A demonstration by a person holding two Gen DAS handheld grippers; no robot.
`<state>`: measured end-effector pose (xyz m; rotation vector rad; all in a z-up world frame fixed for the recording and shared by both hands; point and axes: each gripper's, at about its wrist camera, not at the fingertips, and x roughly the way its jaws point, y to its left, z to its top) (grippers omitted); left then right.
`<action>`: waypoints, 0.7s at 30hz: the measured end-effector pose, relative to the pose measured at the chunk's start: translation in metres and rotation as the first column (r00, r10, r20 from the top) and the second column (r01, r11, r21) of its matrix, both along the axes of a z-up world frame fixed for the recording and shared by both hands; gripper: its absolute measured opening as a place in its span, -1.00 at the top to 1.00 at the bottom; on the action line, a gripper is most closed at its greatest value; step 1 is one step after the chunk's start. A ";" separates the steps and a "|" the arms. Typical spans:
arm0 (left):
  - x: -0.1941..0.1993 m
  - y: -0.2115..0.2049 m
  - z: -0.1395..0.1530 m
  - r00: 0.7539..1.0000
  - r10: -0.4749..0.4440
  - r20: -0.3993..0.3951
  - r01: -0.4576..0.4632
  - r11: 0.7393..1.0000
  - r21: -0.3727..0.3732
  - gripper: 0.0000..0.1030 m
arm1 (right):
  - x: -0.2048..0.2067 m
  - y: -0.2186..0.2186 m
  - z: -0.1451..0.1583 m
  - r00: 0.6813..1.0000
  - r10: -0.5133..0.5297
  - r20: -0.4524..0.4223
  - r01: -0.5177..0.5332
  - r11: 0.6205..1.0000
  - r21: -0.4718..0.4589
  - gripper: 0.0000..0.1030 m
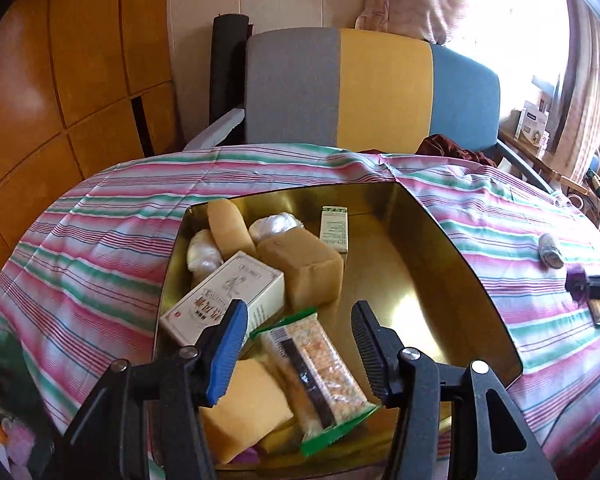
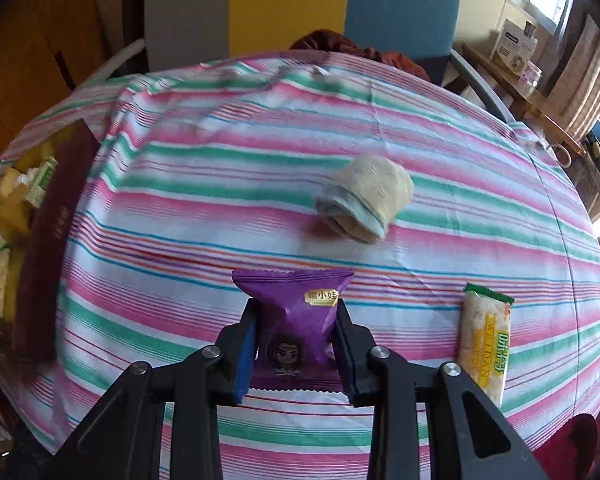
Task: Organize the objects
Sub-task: 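Carry the purple packet into the gold tray and open the right tool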
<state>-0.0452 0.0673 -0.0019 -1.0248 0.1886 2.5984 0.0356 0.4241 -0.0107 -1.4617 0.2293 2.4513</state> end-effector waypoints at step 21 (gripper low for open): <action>0.003 -0.042 -0.005 0.998 0.062 0.012 -0.062 0.997 0.046 -0.07 | -0.105 -0.218 0.029 0.902 0.422 -0.095 -0.428 0.901 -0.063 0.34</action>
